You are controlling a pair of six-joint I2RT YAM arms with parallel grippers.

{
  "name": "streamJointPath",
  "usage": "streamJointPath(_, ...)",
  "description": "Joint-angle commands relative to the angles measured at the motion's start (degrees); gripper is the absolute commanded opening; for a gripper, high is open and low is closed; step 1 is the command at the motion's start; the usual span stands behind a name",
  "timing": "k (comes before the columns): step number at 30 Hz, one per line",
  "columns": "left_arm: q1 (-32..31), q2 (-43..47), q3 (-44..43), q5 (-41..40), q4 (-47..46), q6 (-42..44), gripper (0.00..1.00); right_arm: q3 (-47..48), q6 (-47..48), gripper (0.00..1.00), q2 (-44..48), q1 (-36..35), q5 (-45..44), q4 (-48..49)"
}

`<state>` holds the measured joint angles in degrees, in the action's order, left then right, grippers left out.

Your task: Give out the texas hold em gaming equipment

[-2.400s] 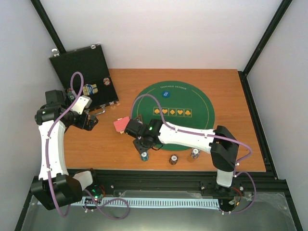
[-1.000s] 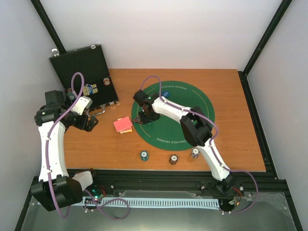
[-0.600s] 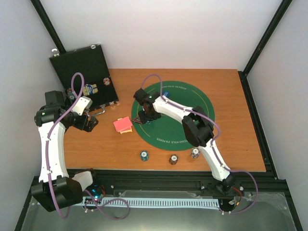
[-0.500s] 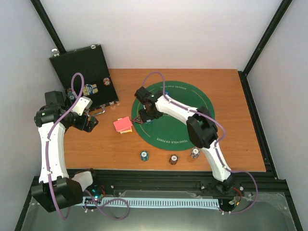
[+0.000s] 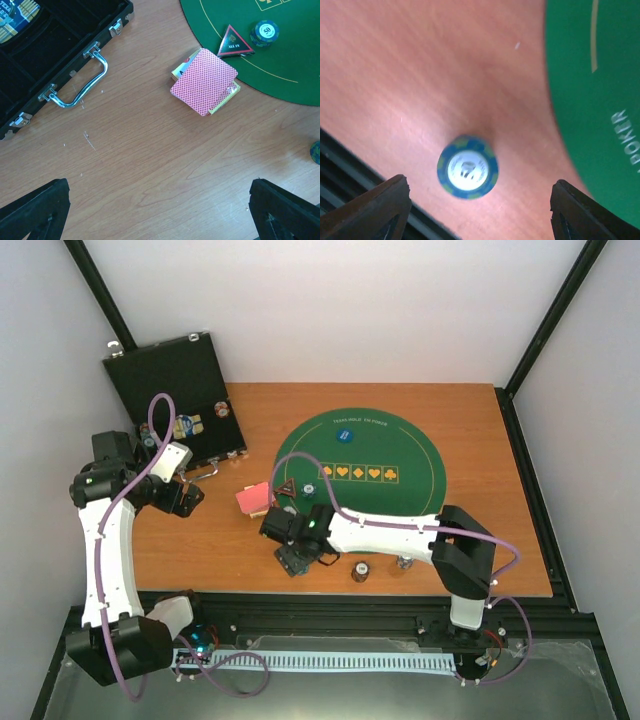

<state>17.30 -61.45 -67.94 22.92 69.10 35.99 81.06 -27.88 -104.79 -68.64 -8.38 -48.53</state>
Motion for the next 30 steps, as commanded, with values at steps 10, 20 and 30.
streamJointPath(10,0.1,1.4,-1.3,0.6,2.5,1.1,1.00,-0.8,-3.8,0.80,-3.9,-3.9,-0.6,2.9)
streamJointPath(20,0.1,1.4,-1.8,0.9,2.6,0.6,1.00,0.1,-2.8,0.78,-6.9,-3.1,-0.2,3.4)
streamJointPath(30,0.1,1.7,-1.8,0.6,2.6,0.9,1.00,-0.5,-2.7,0.70,-7.6,-2.5,1.1,5.0)
